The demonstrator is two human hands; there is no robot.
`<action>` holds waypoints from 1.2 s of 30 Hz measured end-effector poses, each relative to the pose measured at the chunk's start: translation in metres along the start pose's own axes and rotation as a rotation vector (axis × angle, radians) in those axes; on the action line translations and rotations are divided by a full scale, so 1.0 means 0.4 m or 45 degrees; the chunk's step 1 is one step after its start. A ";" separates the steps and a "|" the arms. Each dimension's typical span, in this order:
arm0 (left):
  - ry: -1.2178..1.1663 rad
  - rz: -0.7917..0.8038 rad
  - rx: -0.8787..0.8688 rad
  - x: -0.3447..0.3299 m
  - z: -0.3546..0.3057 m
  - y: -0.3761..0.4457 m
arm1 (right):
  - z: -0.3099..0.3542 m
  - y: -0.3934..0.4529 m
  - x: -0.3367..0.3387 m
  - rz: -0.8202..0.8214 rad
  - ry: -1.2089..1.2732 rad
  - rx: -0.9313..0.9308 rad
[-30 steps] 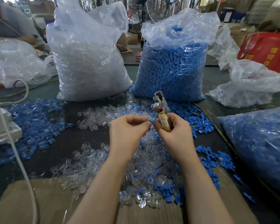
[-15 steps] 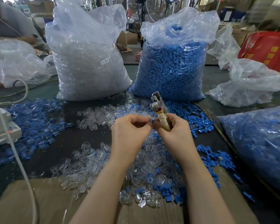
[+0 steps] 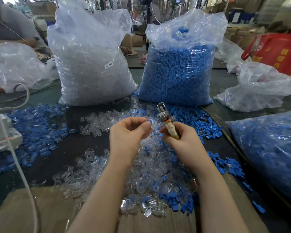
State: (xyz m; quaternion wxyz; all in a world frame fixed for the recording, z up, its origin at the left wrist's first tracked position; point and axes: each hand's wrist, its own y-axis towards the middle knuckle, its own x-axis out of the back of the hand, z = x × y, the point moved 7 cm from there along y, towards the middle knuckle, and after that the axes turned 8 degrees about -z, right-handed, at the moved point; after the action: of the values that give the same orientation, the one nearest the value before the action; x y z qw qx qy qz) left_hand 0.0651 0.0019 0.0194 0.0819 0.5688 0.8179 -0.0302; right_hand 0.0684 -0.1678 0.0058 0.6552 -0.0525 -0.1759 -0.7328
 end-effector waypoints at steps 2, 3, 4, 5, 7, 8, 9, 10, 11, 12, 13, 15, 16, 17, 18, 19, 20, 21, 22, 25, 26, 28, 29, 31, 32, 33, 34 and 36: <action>-0.073 0.006 -0.003 0.003 -0.004 0.003 | -0.002 -0.002 -0.008 0.069 -0.053 -0.005; -0.094 0.007 -0.012 0.006 -0.006 0.004 | -0.001 -0.003 -0.013 0.098 -0.079 -0.003; -0.108 0.009 -0.023 0.009 -0.008 0.005 | 0.000 -0.005 -0.016 0.123 -0.100 0.001; -0.113 0.010 -0.035 0.012 -0.009 0.007 | 0.001 -0.007 -0.019 0.145 -0.113 0.004; -0.108 0.011 -0.063 0.017 -0.012 0.009 | 0.004 -0.010 -0.023 0.178 -0.128 0.012; -0.106 0.014 -0.074 0.017 -0.013 0.010 | 0.005 -0.012 -0.024 0.190 -0.135 0.018; -0.103 0.019 -0.083 0.018 -0.014 0.010 | 0.005 -0.012 -0.026 0.201 -0.141 0.023; -0.096 0.026 -0.091 0.017 -0.014 0.010 | 0.004 -0.012 -0.028 0.210 -0.147 0.026; -0.089 0.035 -0.098 0.017 -0.014 0.010 | 0.004 -0.012 -0.030 0.218 -0.150 0.027; -0.085 0.046 -0.102 0.017 -0.015 0.010 | 0.003 -0.012 -0.031 0.224 -0.152 0.027; -0.081 0.055 -0.105 0.017 -0.015 0.010 | 0.003 -0.012 -0.032 0.228 -0.156 0.028; -0.075 0.070 -0.110 0.016 -0.018 0.010 | 0.004 -0.010 -0.033 0.228 -0.176 0.033; -0.073 0.078 -0.115 0.015 -0.020 0.010 | 0.004 -0.009 -0.033 0.230 -0.185 0.037; -0.071 0.084 -0.123 0.015 -0.022 0.009 | 0.003 -0.009 -0.033 0.234 -0.193 0.042; -0.069 0.091 -0.131 0.013 -0.024 0.009 | 0.002 -0.009 -0.034 0.237 -0.199 0.047; -0.070 0.097 -0.136 0.012 -0.026 0.008 | 0.002 -0.010 -0.034 0.236 -0.208 0.054; -0.074 0.103 -0.137 0.011 -0.027 0.008 | 0.003 -0.010 -0.034 0.232 -0.223 0.062; -0.081 0.107 -0.134 0.011 -0.028 0.007 | 0.004 -0.011 -0.033 0.226 -0.242 0.072; -0.088 0.109 -0.132 0.011 -0.027 0.007 | 0.005 -0.012 -0.033 0.218 -0.258 0.082; -0.088 0.111 -0.135 0.011 -0.027 0.006 | 0.003 -0.013 -0.033 0.199 -0.277 0.079; -0.082 0.113 -0.137 0.011 -0.027 0.006 | 0.003 -0.014 -0.034 0.198 -0.275 0.074; -0.073 0.116 -0.141 0.011 -0.026 0.006 | 0.000 -0.015 -0.037 0.200 -0.272 0.063; -0.071 0.117 -0.141 0.011 -0.025 0.007 | -0.001 -0.016 -0.038 0.196 -0.272 0.058; -0.069 0.118 -0.142 0.011 -0.024 0.007 | -0.003 -0.014 -0.038 0.186 -0.275 0.058; -0.069 0.119 -0.142 0.010 -0.024 0.008 | -0.003 -0.014 -0.039 0.180 -0.278 0.063; -0.070 0.119 -0.139 0.010 -0.024 0.008 | -0.002 -0.013 -0.039 0.177 -0.284 0.071; -0.073 0.118 -0.137 0.010 -0.024 0.009 | -0.002 -0.012 -0.039 0.175 -0.290 0.076; -0.076 0.114 -0.134 0.010 -0.023 0.008 | -0.004 -0.012 -0.039 0.175 -0.303 0.080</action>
State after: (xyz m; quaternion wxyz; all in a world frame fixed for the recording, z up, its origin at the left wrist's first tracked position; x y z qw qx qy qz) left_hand 0.0660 0.0078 0.0279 0.1373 0.5987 0.7892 -0.0003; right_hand 0.0662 -0.1532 -0.0015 0.6798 -0.1303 -0.2710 -0.6689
